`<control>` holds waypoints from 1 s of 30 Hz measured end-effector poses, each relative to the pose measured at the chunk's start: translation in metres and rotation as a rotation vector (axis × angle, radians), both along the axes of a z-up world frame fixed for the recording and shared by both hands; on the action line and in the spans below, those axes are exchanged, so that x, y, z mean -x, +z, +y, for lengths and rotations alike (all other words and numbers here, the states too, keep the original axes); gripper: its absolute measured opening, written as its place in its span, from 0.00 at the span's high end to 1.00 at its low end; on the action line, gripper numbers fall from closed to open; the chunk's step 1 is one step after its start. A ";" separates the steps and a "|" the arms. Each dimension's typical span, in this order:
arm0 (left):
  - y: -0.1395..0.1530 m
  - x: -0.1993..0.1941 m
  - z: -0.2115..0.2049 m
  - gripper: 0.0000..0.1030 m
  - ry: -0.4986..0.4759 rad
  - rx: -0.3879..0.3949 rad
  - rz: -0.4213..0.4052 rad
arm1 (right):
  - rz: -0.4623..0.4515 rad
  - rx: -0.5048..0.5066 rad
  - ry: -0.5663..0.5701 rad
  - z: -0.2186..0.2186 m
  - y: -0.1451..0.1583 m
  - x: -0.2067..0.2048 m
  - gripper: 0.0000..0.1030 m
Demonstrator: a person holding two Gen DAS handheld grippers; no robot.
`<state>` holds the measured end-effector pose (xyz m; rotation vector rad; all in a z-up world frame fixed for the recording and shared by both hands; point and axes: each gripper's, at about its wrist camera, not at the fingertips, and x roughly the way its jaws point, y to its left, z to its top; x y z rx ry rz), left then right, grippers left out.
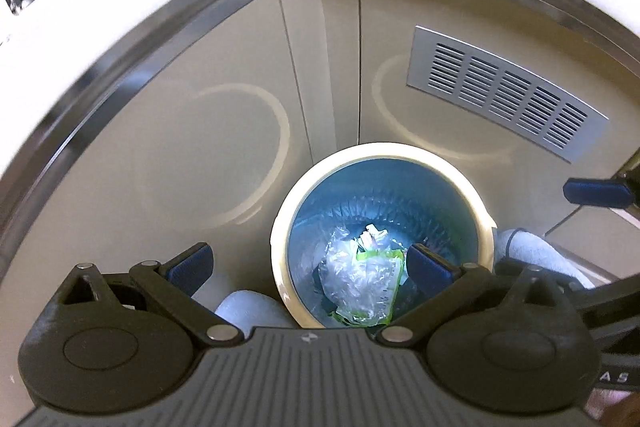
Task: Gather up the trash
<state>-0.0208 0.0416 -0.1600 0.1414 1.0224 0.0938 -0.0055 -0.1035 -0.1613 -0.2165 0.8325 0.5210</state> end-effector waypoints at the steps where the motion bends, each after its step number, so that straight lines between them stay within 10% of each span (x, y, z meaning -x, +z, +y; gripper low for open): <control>1: 0.000 0.001 -0.002 0.00 -0.006 -0.004 -0.006 | -0.003 -0.001 -0.001 0.000 0.001 0.001 0.22; 30: 0.009 0.010 -0.007 0.00 -0.021 -0.040 -0.069 | -0.011 -0.012 -0.013 -0.002 0.007 0.008 0.19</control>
